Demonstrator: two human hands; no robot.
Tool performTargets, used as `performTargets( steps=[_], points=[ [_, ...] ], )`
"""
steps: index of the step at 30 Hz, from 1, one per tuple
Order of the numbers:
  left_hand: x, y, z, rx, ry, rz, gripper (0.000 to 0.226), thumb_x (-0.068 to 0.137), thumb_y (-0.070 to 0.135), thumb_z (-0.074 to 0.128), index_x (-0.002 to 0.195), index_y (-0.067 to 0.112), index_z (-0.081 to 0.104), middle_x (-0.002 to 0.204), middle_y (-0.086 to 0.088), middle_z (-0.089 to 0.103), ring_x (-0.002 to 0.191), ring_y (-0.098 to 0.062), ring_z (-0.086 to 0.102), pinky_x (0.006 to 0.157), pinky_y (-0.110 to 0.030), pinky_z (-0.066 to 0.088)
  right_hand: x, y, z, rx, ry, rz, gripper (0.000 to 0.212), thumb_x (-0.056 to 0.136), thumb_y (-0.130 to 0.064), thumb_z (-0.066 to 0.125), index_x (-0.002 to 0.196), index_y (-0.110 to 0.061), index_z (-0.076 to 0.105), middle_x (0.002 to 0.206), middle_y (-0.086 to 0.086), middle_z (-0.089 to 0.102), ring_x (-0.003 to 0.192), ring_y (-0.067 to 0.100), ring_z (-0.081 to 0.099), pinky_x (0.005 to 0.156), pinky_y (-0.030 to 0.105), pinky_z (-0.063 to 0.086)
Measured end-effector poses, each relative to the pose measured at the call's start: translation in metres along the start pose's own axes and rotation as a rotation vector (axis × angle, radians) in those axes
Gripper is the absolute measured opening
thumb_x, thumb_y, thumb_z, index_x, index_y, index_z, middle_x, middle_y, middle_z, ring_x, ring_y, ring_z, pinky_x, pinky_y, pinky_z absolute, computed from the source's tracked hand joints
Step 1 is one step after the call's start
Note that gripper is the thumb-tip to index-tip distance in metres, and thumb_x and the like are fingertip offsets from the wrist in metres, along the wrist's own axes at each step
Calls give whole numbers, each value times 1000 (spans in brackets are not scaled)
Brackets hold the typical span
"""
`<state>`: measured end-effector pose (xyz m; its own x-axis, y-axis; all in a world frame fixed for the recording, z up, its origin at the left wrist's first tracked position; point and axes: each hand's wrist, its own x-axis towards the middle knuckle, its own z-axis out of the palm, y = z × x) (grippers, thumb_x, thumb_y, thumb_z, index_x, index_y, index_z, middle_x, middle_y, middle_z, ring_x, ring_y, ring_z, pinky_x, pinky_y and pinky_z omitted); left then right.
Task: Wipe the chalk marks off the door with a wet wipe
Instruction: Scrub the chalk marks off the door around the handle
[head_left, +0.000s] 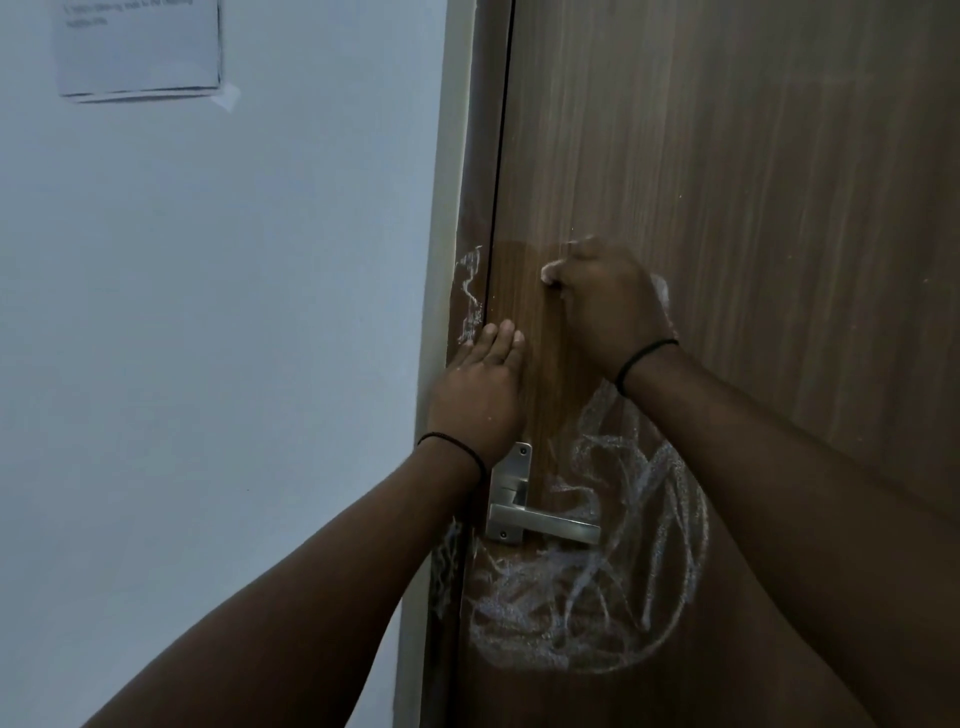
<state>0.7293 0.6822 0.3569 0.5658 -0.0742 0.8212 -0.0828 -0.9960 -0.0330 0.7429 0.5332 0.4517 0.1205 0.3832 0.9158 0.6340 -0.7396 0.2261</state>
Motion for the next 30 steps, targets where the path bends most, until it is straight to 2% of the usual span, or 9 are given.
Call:
performTargets(
  steps=[4,7,12,16,19,21,24,28,30],
  points=[
    [0,0,-1,9,-12,9,58,101,20,36,155,15,17,163,-4,13,151,-20,9,121,-34,8,-19,15,-12,16,-35,25,20,90,-4,60,103,-6,75,102,12,69,97,30,63,85,41,50],
    [-1,3,1,15,-9,-10,60,100,20,38,155,15,15,164,-4,11,151,-19,8,121,-33,7,-5,30,-20,-37,51,110,21,86,-4,60,99,-6,76,95,13,67,91,30,61,76,32,45],
    [-1,4,-1,25,-25,-35,62,101,26,41,155,15,14,164,-3,9,151,-20,7,122,-35,9,-18,14,-13,-4,-59,33,22,92,-5,57,105,-8,75,106,10,68,104,28,61,92,38,46],
    [0,3,-4,30,-41,-19,61,100,21,39,155,15,15,164,-3,10,151,-20,8,122,-35,9,-37,26,-25,64,23,43,11,85,-4,70,95,-6,76,89,12,71,85,27,65,74,25,43],
    [0,6,-3,33,-40,-23,59,101,21,37,155,14,15,164,-4,11,151,-21,9,123,-35,11,-16,37,-24,121,128,192,15,92,-9,61,97,-8,75,95,9,72,94,22,63,82,26,45],
    [-1,7,-1,21,-22,-39,58,101,21,37,155,14,16,164,-4,12,151,-21,9,122,-35,11,-10,29,-20,194,130,234,16,91,-6,61,96,-6,76,96,8,73,91,11,60,78,13,38],
    [-1,7,-2,18,-9,-45,58,101,23,38,154,14,17,163,-4,12,151,-21,10,121,-35,10,-27,19,-18,295,61,181,11,89,0,65,91,1,76,83,11,70,67,-5,54,67,0,34],
    [-2,8,-2,32,-20,-39,57,102,21,37,155,14,16,164,-5,12,151,-21,9,122,-35,10,-38,31,-26,235,84,234,11,89,-8,68,90,-5,78,87,10,73,85,16,63,73,6,34],
    [-3,10,-2,30,-15,-50,57,102,20,36,155,14,16,164,-5,12,151,-21,9,122,-34,10,-28,33,-22,320,125,290,12,90,-3,64,91,-3,77,88,7,72,79,11,64,73,1,39]
  ],
)
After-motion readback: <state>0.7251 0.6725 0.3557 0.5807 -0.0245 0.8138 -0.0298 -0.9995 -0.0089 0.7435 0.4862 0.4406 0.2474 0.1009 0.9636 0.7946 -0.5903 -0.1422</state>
